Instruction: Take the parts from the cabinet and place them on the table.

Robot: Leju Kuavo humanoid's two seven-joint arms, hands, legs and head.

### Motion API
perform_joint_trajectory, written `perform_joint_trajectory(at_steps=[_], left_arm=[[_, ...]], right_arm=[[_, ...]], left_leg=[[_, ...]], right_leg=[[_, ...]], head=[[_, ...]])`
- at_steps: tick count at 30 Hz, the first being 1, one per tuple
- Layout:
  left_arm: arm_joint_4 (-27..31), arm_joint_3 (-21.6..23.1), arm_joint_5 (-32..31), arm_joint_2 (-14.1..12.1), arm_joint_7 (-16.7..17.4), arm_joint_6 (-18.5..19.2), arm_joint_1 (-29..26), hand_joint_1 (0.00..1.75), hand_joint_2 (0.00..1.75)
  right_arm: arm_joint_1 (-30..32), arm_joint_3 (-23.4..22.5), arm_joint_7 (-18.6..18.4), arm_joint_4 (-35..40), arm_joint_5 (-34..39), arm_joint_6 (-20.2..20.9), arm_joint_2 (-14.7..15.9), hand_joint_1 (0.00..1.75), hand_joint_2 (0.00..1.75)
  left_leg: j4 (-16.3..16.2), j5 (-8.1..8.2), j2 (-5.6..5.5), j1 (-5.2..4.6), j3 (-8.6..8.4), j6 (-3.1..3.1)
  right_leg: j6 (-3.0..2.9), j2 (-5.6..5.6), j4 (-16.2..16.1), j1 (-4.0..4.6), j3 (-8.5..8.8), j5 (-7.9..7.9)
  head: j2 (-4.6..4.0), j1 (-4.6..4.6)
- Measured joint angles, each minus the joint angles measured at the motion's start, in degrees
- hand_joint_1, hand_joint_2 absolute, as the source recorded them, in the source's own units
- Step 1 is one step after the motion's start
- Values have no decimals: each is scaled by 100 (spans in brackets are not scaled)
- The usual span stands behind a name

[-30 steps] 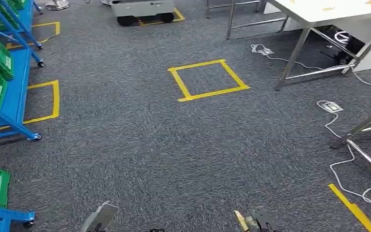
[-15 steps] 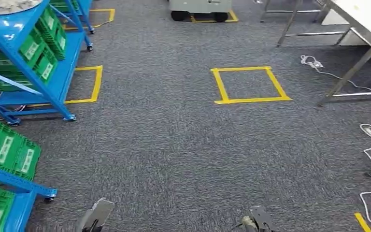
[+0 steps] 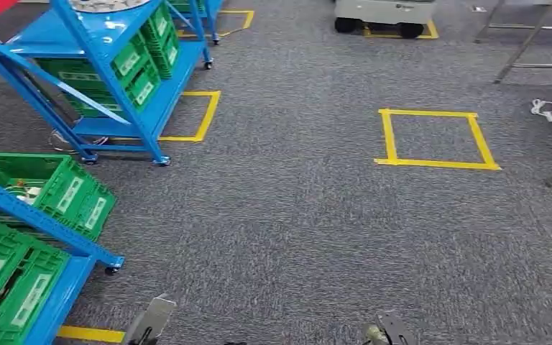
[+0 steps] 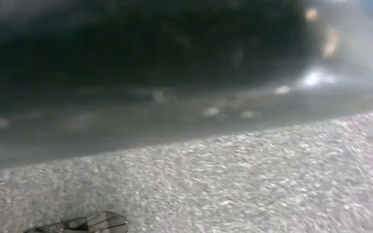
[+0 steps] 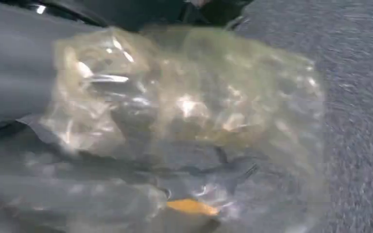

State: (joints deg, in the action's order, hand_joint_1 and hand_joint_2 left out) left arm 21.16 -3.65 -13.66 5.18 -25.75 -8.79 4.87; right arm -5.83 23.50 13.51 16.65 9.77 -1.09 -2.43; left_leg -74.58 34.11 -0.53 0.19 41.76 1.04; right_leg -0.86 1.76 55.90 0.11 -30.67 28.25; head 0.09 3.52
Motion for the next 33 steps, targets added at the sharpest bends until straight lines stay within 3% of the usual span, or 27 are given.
perform_joint_trajectory(at_steps=[1,3,4,5,6,9,10,11,12,14,15,16,18,19,20,21,24,25,26,27,28,29,30,31,32,33], left_arm=[[0,0,-2,0,0,0,-21,0,0],[0,0,-2,-2,0,7,-25,0,0],[0,0,9,-5,-13,15,-15,0,0],[0,0,18,-4,-31,28,12,0,0],[0,2,37,-4,-55,41,41,0,0],[0,9,68,-9,-87,74,6,0,0],[0,13,77,-9,-103,77,-2,0,0],[0,22,85,-18,-127,76,17,0,0],[0,28,92,-15,-147,76,45,0,0],[0,35,92,-7,-157,85,58,0,0],[0,35,92,-9,-157,89,45,0,0],[-2,35,92,-13,-157,90,29,0,0],[-2,35,92,-13,-157,90,28,0,0],[-2,37,94,-11,-157,90,35,0,0],[-2,37,94,-11,-160,90,39,0,0],[-2,37,94,-13,-162,90,58,0,0],[-2,42,94,-17,-168,87,30,0,0],[-4,44,101,-48,-168,74,25,0,0],[-6,55,103,-31,-168,74,25,0,0],[-7,61,107,-31,-168,77,42,0,0],[-7,68,109,-31,-168,77,62,0,0],[-7,70,112,-26,-168,77,71,0,0],[-7,74,116,-22,-168,79,65,0,0],[-9,81,127,-22,-168,81,47,0,0],[-9,83,131,-24,-168,81,37,0,0],[-9,85,147,-28,-168,83,35,0,0]], right_arm=[[6,0,0,0,-2,2,4,0,0],[-3,0,-13,0,-7,22,7,0,0],[-8,0,-22,0,-9,35,9,0,0],[-8,0,-35,0,-13,44,13,0,0],[-9,0,-48,0,-15,50,24,0,0],[-14,0,-65,4,-22,68,37,0,0],[-15,0,-74,18,-28,72,44,0,0],[-17,0,-72,20,-33,87,59,0,0],[-13,0,-79,20,-35,94,61,0,0],[18,0,-85,20,-37,94,79,0,0],[32,2,-90,20,-41,100,83,0,0],[40,2,-90,20,-44,101,85,0,0],[32,2,-90,20,-48,101,90,0,0],[25,2,-90,20,-50,101,103,0,0],[15,2,-90,20,-50,101,109,0,0],[20,2,-87,20,-50,101,109,0,0],[28,2,-90,22,-61,105,109,0,0],[21,2,-90,33,-66,118,92,0,0],[11,2,-87,33,-66,120,116,0,0],[11,2,-85,35,-70,120,116,0,0],[31,0,-87,33,-72,127,118,0,0],[51,2,-90,33,-76,127,120,0,0],[64,2,-90,33,-77,129,120,0,0],[69,2,-92,33,-79,131,120,0,0],[67,2,-92,33,-81,142,120,0,0],[63,2,-92,35,-83,146,120,0,0]], left_leg=[[139,-151,18,16,-67,15],[963,-632,101,26,-494,11],[1467,-848,314,10,-775,-19],[1694,-778,560,-61,-893,-37],[1735,-786,499,-66,-889,-114],[1747,-812,301,-85,-859,-192],[1794,-842,240,-40,-886,-236],[1795,-852,183,-29,-880,-273],[1795,-858,116,-28,-865,-305],[1793,-864,-32,-32,-849,-320],[1792,-869,-103,-36,-849,-321],[1790,-875,-185,-36,-849,-315],[1784,-890,-355,-33,-853,-289],[1781,-898,-432,-28,-858,-275],[1779,-909,-485,-23,-841,-246],[1731,-917,-552,-48,-793,-209],[1765,-1014,-770,1,-715,-71],[1734,-976,-727,2,-692,-62],[1588,-819,-391,-38,-635,-34],[1257,-577,-165,-32,-497,-4],[754,-295,-48,-13,-300,25],[263,-67,-9,-2,-113,41],[-41,41,2,5,-13,53],[-53,6,8,8,-58,55],[182,-142,17,8,-232,50],[666,-365,55,3,-541,33]], right_leg=[[5,77,5,-2,8,12],[30,212,9,-5,50,47],[56,279,9,-1,89,71],[94,340,24,41,105,103],[124,407,40,55,100,126],[188,608,33,43,148,145],[234,455,90,8,93,239],[249,135,324,-4,4,406],[267,-54,757,-19,-195,620],[291,-161,1716,-29,-664,1003],[296,-165,1940,-29,-795,1025],[291,-167,1873,-29,-793,904],[269,-208,1037,-37,-418,372],[257,-382,462,-57,-140,96],[245,-758,174,-98,-1,130],[243,-823,68,-119,57,127],[173,-612,120,-69,42,87],[112,-496,73,-118,43,45],[74,-429,67,-108,36,29],[56,-335,67,-96,23,23],[48,-221,68,-75,7,22],[42,-106,69,-62,-11,18],[32,-7,71,-52,-34,10],[29,84,73,-45,-51,3],[30,161,75,-40,-63,-8],[33,238,78,-35,-65,-10]], head=[[0,0],[0,2],[0,0],[0,0],[0,0],[0,4],[2,6],[0,-39],[2,-53],[0,-61],[0,-55],[0,-57],[0,-59],[0,-57],[0,-61],[0,-40],[0,-55],[0,-57],[0,-35],[0,22],[0,15],[0,17],[0,17],[0,20],[0,20],[0,20]])
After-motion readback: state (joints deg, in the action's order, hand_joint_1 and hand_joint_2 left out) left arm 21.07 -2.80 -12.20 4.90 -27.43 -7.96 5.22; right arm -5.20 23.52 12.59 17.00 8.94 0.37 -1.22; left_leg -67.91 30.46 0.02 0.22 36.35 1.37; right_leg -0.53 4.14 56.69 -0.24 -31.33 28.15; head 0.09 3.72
